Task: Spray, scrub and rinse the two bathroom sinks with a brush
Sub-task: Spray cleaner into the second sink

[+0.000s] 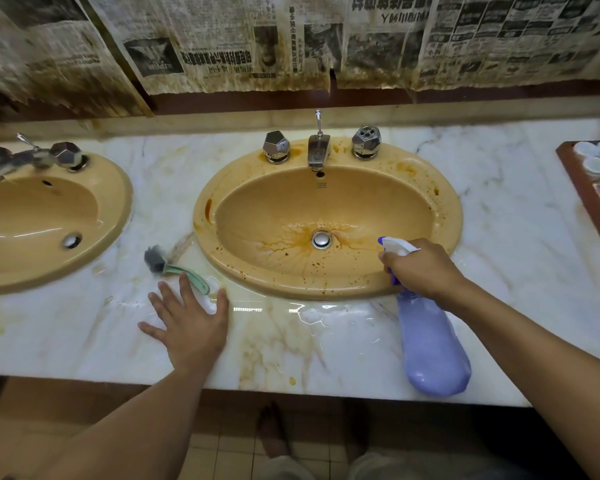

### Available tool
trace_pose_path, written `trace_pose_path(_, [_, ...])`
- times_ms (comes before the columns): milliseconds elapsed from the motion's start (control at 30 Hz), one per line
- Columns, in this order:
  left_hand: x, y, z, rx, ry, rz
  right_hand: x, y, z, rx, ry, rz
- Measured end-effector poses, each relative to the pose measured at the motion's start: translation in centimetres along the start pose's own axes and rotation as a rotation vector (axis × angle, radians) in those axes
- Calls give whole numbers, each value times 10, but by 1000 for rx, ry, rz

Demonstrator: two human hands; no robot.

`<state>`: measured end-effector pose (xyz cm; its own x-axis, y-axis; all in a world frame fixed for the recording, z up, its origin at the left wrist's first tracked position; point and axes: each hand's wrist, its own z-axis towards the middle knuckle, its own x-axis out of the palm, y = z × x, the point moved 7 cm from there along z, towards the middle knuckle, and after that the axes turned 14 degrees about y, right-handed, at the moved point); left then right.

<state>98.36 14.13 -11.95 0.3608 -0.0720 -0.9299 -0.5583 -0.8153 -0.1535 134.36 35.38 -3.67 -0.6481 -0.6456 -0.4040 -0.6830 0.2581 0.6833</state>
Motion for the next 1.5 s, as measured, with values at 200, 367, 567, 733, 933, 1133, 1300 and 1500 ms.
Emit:
trace_pose_path(200, [-1, -1, 0, -14, -3, 8, -4, -5, -6, 7, -22, 21])
trace_pose_path(367, [-4, 0, -3, -16, -17, -18, -15, -13, -10, 15, -25, 141])
trace_pose_path(567, [-9, -11, 4, -124, 34, -107, -29, -24, -23, 66, -133, 136])
trace_pose_path(733, [0, -26, 7, -255, 96, -100, -34, -28, -30, 133, -66, 88])
trace_pose_path(933, [3, -27, 9, -257, 50, -109, -21, -26, -29, 124, -94, 140])
trace_pose_path(1133, [2, -29, 10, -261, 35, -119, -16, -21, -29, 104, 67, 69])
trace_pose_path(1300, [1, -29, 10, -259, 27, -116, 3, 2, -25, 29, 303, 33])
trace_pose_path(1500, [0, -30, 11, -259, 28, -108, 21, 20, -7, 37, 293, -72])
